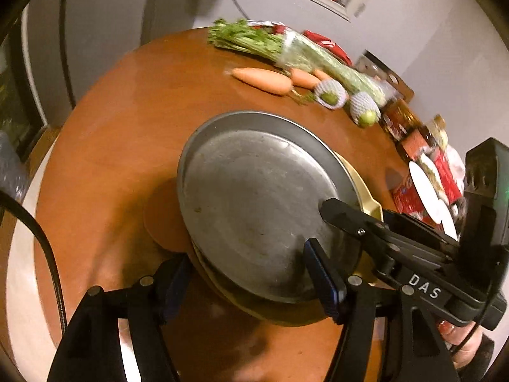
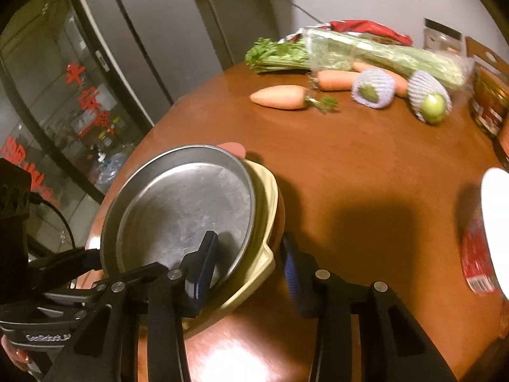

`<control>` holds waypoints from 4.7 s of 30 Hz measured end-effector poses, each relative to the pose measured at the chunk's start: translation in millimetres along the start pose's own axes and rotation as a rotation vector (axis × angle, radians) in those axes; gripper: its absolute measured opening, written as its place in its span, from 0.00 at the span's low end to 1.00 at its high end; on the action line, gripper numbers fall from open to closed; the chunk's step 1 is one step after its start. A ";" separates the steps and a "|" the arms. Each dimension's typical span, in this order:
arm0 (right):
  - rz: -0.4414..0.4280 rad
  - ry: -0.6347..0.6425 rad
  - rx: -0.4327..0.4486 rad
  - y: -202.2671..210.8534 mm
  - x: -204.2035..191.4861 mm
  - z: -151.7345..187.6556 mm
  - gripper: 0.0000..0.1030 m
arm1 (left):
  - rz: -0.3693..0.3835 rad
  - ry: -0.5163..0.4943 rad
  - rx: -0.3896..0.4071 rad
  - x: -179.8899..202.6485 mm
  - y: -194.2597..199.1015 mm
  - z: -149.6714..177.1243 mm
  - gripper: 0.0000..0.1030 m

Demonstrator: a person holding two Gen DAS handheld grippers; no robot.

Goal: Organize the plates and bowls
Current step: 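Lower the grey pan onto the cream plate and open the left gripper, then move the left gripper to the rim of the large steel bowl, then grasp the steel bowl rim with the left gripper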

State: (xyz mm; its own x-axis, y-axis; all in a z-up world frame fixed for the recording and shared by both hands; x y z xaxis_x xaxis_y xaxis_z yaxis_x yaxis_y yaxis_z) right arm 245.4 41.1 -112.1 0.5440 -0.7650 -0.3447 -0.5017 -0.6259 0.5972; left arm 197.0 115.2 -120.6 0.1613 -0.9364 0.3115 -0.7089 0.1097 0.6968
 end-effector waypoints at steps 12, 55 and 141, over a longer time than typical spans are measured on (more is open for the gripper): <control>0.104 -0.114 0.034 41.5 48.6 15.8 0.40 | 0.050 -0.083 -0.018 46.2 -17.0 1.8 0.66; 0.226 -0.071 0.290 137.1 53.7 -8.4 0.62 | -0.127 -0.107 0.203 50.0 60.5 -13.5 0.66; 0.380 -0.182 0.280 258.2 191.7 116.7 0.44 | 0.214 -0.427 0.001 277.7 -2.2 109.8 0.48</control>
State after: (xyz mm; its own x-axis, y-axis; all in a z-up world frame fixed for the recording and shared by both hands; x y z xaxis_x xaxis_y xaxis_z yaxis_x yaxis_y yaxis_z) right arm 141.6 -284.9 -108.5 0.1740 -0.9451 -0.2767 -0.8164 -0.2956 0.4961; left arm 168.0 -181.7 -106.5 -0.2846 -0.9461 0.1542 -0.6963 0.3146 0.6452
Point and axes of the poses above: each gripper's, at about its wrist camera, not at the fingertips, and y roughly against the way its jaws point, x to its right, z to its underside, the point moved 10 cm from there along -y, roughly the way its jaws point, and after that the axes turned 13 degrees about x, right-handed, at the moved point
